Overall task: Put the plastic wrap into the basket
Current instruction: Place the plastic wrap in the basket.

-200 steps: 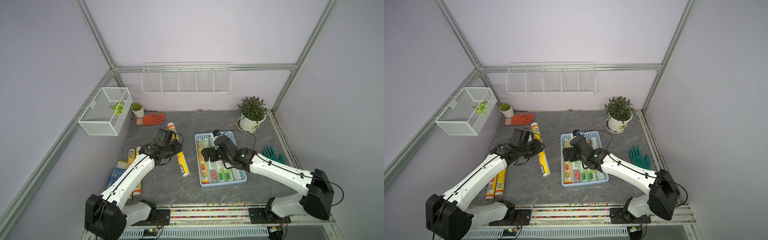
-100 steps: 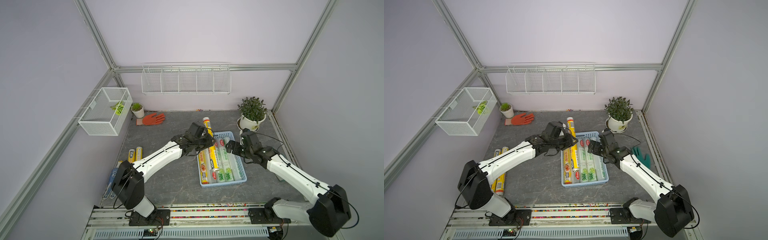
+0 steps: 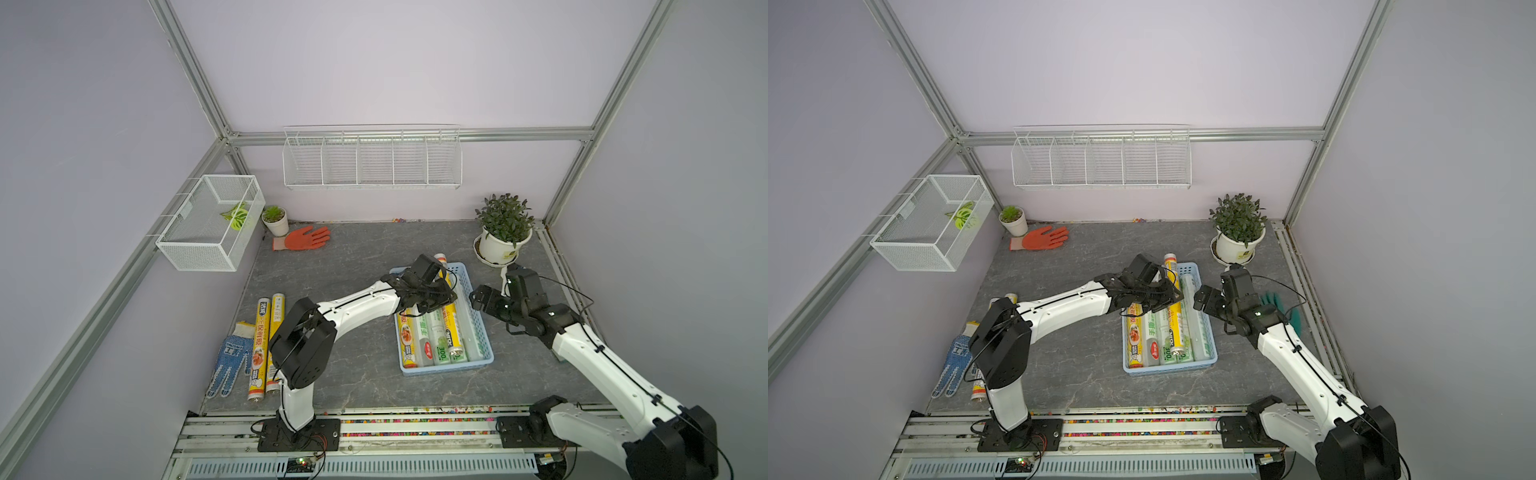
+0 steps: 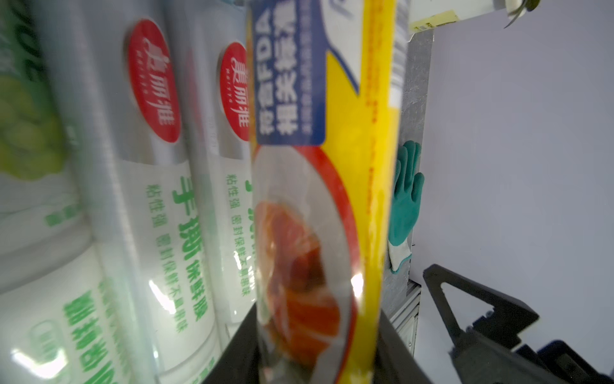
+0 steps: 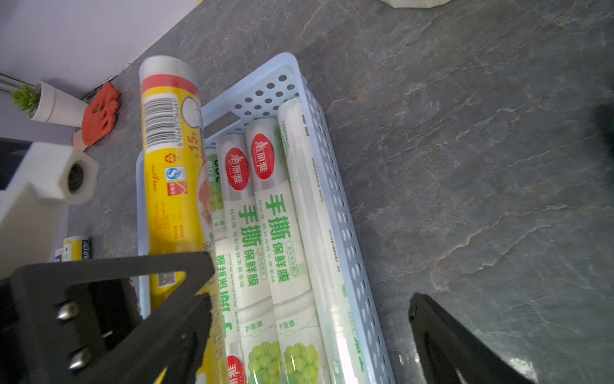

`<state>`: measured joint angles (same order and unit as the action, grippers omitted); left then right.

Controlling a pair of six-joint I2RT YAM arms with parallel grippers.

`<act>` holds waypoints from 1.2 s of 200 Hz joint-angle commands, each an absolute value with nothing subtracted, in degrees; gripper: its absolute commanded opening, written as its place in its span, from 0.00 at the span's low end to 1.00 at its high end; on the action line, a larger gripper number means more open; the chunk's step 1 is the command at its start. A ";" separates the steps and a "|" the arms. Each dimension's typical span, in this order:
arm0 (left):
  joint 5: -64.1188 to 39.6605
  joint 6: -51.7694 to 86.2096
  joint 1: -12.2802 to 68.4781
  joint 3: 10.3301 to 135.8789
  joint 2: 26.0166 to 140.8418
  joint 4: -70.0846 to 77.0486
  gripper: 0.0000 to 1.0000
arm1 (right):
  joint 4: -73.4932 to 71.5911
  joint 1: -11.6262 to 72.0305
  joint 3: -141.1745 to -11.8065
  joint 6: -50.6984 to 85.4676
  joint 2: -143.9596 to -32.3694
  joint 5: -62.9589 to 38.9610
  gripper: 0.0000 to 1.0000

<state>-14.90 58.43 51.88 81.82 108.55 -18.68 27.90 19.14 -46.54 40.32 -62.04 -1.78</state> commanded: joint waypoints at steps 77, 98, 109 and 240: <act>-13.00 63.72 55.63 89.64 116.53 -23.09 0.28 | 30.30 16.83 -42.39 38.16 -60.38 -3.10 0.98; -12.48 63.37 55.63 90.93 118.06 -24.35 0.29 | 29.90 16.79 -42.14 38.30 -60.68 -3.33 0.98; -11.68 63.46 55.63 91.29 118.46 -25.02 0.30 | 29.69 16.77 -42.12 38.23 -60.83 -3.45 0.98; -10.72 60.50 55.72 96.87 122.94 -30.94 0.50 | 28.39 16.73 -42.36 38.73 -63.15 -5.08 0.98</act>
<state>-10.50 62.19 55.46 95.09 121.03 -29.10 29.15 17.10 -42.39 39.16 -62.63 -4.12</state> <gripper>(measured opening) 0.489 0.981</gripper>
